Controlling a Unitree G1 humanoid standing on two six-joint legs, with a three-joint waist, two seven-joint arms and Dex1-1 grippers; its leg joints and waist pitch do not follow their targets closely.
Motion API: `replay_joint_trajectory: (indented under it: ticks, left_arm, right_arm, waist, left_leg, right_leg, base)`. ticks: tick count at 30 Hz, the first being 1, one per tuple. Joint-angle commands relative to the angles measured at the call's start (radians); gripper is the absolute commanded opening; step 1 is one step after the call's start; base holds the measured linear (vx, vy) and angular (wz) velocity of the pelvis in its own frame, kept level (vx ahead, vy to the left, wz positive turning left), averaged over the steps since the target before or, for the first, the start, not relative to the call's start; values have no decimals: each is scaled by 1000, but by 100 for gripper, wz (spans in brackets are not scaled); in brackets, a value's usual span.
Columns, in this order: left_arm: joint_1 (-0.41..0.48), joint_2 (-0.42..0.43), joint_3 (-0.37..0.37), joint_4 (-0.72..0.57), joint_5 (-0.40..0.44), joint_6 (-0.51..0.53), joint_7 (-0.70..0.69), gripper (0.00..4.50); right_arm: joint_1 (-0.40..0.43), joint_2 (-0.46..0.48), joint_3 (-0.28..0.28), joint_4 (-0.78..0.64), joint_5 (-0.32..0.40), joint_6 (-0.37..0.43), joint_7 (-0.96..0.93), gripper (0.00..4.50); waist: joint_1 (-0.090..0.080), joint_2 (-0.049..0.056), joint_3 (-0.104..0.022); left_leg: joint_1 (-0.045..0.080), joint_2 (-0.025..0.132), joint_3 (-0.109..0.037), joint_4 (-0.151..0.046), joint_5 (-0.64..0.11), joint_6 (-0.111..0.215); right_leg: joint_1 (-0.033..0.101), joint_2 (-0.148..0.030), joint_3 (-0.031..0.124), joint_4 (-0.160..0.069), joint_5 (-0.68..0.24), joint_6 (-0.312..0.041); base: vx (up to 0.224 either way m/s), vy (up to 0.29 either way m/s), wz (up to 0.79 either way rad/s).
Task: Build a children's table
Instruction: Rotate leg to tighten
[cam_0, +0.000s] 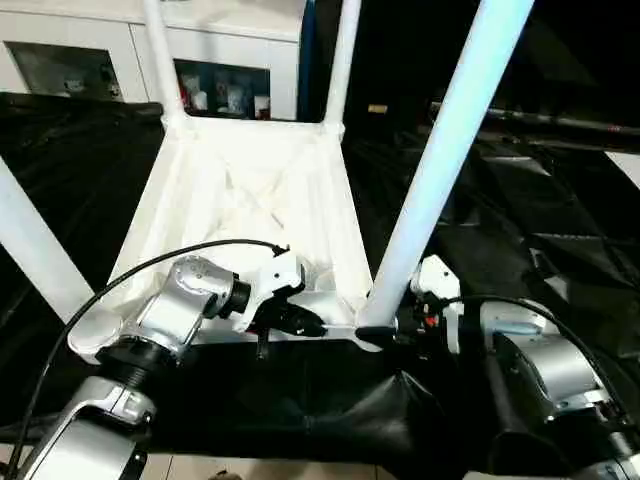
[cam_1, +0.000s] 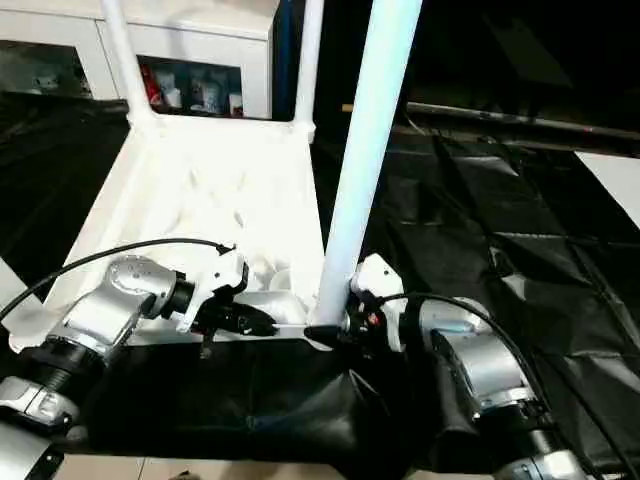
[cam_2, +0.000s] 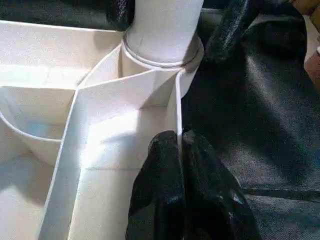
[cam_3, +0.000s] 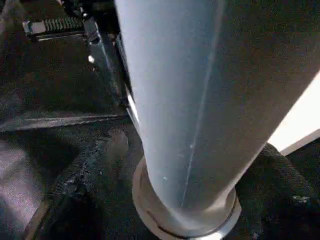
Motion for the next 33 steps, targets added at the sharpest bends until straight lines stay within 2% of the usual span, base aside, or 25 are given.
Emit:
replay_joint_trajectory:
  ticks: [1, 5, 7, 8, 9, 12, 16, 18, 20, 21, 22, 23, 26, 27, 29, 30, 31, 32, 33]
  left_arm:
    - [6, -18, -19, -3, -16, -15, -28, 0]
    - [6, -15, -20, -9, -16, -15, -24, 0]
    - [18, -1, -25, -34, -15, -21, -34, 0]
    - [18, -1, -25, -34, -15, -21, -34, 0]
    - [24, 5, -27, -44, -14, -25, -37, 0]
    - [39, 13, -22, -74, -24, -36, -36, 0]
    - [43, 13, -9, -94, -35, -26, -21, 0]
    - [47, 13, 11, -121, -52, 2, -5, 44]
    - [67, 26, 32, -187, -90, 56, -14, 56]
    - [85, 34, 55, -241, -124, 97, -15, 67]
    - [89, 35, 61, -254, -132, 106, -15, 67]
    - [100, 38, 76, -284, -152, 125, -10, 98]
    - [119, 38, 115, -342, -190, 157, 18, 101]
    - [127, 37, 134, -358, -196, 161, 39, 119]
    - [130, 37, 142, -367, -199, 163, 50, 142]
    - [137, 24, 180, -381, -186, 161, 123, 146]
    - [139, 1, 220, -381, -152, 150, 232, 153]
    - [136, -39, 273, -370, -116, 118, 379, 178]
    - [136, -39, 273, -370, -116, 118, 379, 186]
  right_arm:
    - [18, -23, 1, -36, -1, 7, 16, 334]
    - [48, -60, -16, -69, 8, 12, 30, 334]
    - [88, -121, -64, -90, 20, 21, 34, 334]
    - [88, -121, -64, -90, 20, 21, 34, 334]
    - [102, -138, -85, -94, 22, 22, 27, 334]
    - [130, -158, -139, -113, 49, 35, 14, 334]
    - [155, -164, -157, -144, 71, 51, 14, 334]
    - [176, -161, -169, -168, 86, 62, -5, 343]
    - [187, -145, -191, -173, 91, 67, -56, 343]
    - [188, -128, -208, -166, 85, 69, -100, 343]
    - [189, -125, -212, -165, 84, 70, -108, 343]
    - [195, -120, -220, -169, 83, 76, -125, 343]
    - [212, -109, -241, -180, 82, 85, -157, 343]
    - [220, -108, -248, -188, 86, 89, -164, 343]
    - [224, -108, -251, -192, 88, 92, -167, 343]
    - [241, -108, -264, -212, 100, 105, -182, 343]
    - [256, -106, -276, -230, 103, 120, -206, 343]
    - [251, -91, -292, -223, 81, 135, -271, 343]
    - [251, -91, -292, -223, 81, 135, -271, 343]
  waist:
    - [1, -5, -50]
    - [8, -6, -50]
    - [13, 4, -50]
    - [15, -3, -51]
    - [16, 0, -52]
    - [14, 0, -51]
    - [15, -4, -52]
    - [15, -2, -52]
    - [15, -1, -53]
    - [15, 2, -54]
    - [14, 1, -54]
    - [13, -2, -52]
    - [13, -1, -48]
    - [13, -3, -46]
    - [13, -3, -47]
    - [12, -3, -46]
    - [11, 2, -47]
    - [13, 2, -47]
    - [9, 1, -47]
  left_leg:
    - [6, 21, 5, -64, -235, 38]
    - [8, 22, 7, -61, -219, 48]
    - [8, 23, 6, -62, -224, 44]
    - [8, 24, 6, -59, -223, 47]
    - [5, 21, 6, -60, -216, 48]
    - [4, 20, 6, -60, -231, 47]
    - [6, 21, 6, -58, -217, 54]
    - [7, 22, 5, -58, -213, 53]
    - [5, 24, 4, -59, -207, 48]
    - [8, 23, 6, -59, -202, 41]
    - [7, 23, 6, -59, -199, 38]
    - [6, 21, 8, -58, -206, 39]
    - [8, 21, 8, -60, -244, 35]
    - [7, 20, 7, -61, -259, 30]
    - [6, 20, 6, -61, -266, 29]
    - [6, 18, 6, -61, -266, 29]
    - [4, 22, 4, -61, -274, 24]
    - [8, 21, 4, -60, -274, 24]
    - [3, 20, 3, -59, -276, 20]
  right_leg:
    - [44, -39, 30, -62, -201, -189]
    - [43, -38, 30, -61, -182, -192]
    - [45, -39, 31, -62, -185, -192]
    - [45, -39, 31, -60, -167, -196]
    - [48, -38, 30, -60, -158, -197]
    - [47, -38, 29, -62, -177, -197]
    - [47, -37, 28, -60, -169, -196]
    - [47, -37, 28, -59, -166, -198]
    - [48, -39, 28, -54, -151, -205]
    - [46, -37, 28, -53, -137, -220]
    - [46, -37, 27, -51, -127, -227]
    - [46, -33, 26, -54, -133, -227]
    - [44, -35, 27, -61, -198, -211]
    - [43, -35, 27, -65, -239, -192]
    - [43, -34, 27, -68, -257, -176]
    - [42, -33, 27, -69, -265, -170]
    - [43, -31, 27, -68, -249, -164]
    - [42, -32, 26, -70, -251, -161]
    - [43, -31, 25, -70, -252, -161]
  base:
    - [0, 0, 0]
    - [0, 0, 0]
    - [0, 0, 0]
    - [0, 0, 0]
    - [0, 0, 0]
    - [0, 0, 0]
    - [0, 0, 0]
    - [0, 0, 0]
    - [0, 0, 0]
    - [0, 0, 0]
    - [0, 0, 0]
    - [0, 0, 0]
    - [0, 0, 0]
    - [0, 0, 0]
    - [0, 0, 0]
    - [0, 0, 0]
    - [0, 0, 0]
    - [0, 0, 0]
    - [0, 0, 0]
